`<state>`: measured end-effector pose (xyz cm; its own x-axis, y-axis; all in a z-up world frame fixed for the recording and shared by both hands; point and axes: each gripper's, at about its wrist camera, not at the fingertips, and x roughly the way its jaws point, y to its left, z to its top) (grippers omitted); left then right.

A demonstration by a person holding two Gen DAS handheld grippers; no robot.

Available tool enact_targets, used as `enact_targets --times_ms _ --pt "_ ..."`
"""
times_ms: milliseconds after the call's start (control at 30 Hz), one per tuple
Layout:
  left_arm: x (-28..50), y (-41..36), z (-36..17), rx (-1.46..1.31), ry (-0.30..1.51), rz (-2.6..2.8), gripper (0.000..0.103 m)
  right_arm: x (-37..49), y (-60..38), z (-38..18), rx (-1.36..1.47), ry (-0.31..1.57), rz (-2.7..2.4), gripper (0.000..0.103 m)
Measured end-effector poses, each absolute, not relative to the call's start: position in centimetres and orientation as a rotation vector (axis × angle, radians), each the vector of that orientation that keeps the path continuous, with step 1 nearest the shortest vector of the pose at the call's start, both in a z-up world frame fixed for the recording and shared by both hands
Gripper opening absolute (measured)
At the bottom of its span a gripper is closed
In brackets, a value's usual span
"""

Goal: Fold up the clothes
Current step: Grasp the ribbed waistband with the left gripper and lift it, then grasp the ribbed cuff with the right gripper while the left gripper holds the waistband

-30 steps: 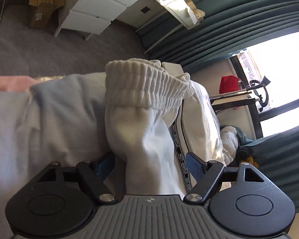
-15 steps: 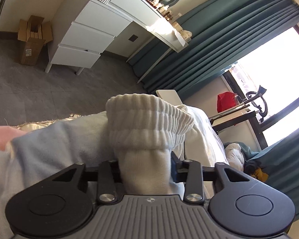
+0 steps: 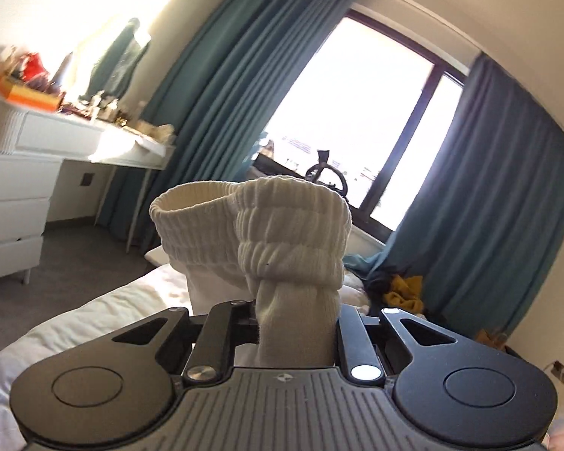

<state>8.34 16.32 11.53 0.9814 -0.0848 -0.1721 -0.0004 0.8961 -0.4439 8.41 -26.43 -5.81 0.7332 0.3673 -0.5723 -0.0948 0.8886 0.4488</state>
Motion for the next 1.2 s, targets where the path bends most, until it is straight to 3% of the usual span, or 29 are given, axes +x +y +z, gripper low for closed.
enact_targets --times_ms 200,367,667,900,1000,1067,1133,1200 --pt "10.6 3.5 15.8 -0.363 0.175 -0.124 0.015 5.7 -31.7 -3.5 0.524 0.612 0.115 0.011" --pt "11.5 -8.5 14.6 -0.242 0.180 -0.225 0.015 4.7 -35.9 -2.6 0.658 0.541 0.062 0.011" --pt "10.0 -23.8 2.5 0.070 0.368 -0.408 0.015 4.5 -43.3 -4.7 0.924 0.500 0.008 0.011" --pt "8.5 -24.6 -2.7 0.287 0.389 -0.486 0.017 6.6 -45.0 -7.1 1.152 0.540 0.154 0.011" --pt "7.5 -22.7 -3.9 0.331 0.415 -0.509 0.024 7.8 -44.0 -6.9 1.135 0.567 0.223 0.011" --pt "7.0 -21.1 -4.2 0.346 0.435 -0.524 0.035 8.4 -43.4 -7.0 1.134 0.593 0.250 0.012" --pt "6.6 -19.7 -4.4 0.361 0.451 -0.535 0.053 8.7 -43.0 -7.2 1.125 0.618 0.263 0.030" --pt "5.9 -18.4 -4.6 0.385 0.457 -0.538 0.059 8.6 -43.0 -7.4 1.135 0.618 0.241 0.045"
